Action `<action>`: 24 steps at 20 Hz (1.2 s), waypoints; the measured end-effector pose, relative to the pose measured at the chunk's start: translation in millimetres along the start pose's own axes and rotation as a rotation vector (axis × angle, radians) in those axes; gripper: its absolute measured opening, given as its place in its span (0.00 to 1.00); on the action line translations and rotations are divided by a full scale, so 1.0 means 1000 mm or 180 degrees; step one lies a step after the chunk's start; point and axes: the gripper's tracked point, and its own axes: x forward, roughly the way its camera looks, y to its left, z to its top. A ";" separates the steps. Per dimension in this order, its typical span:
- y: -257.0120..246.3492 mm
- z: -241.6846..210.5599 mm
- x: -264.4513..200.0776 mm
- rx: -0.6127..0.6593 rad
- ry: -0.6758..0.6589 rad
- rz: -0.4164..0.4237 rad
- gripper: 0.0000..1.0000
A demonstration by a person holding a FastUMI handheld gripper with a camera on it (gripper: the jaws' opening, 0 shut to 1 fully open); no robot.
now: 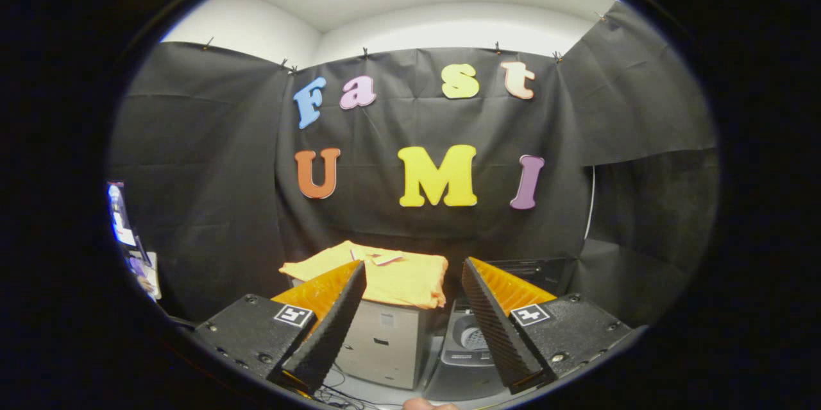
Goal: Put the clothes into the washing machine and then close the washing machine lid.
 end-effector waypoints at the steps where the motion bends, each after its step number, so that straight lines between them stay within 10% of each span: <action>1: 0.008 0.003 0.007 0.0010 0.0010 -0.0005 0.97; 24: 0.107 -0.016 0.270 0.0212 0.1833 0.0333 0.97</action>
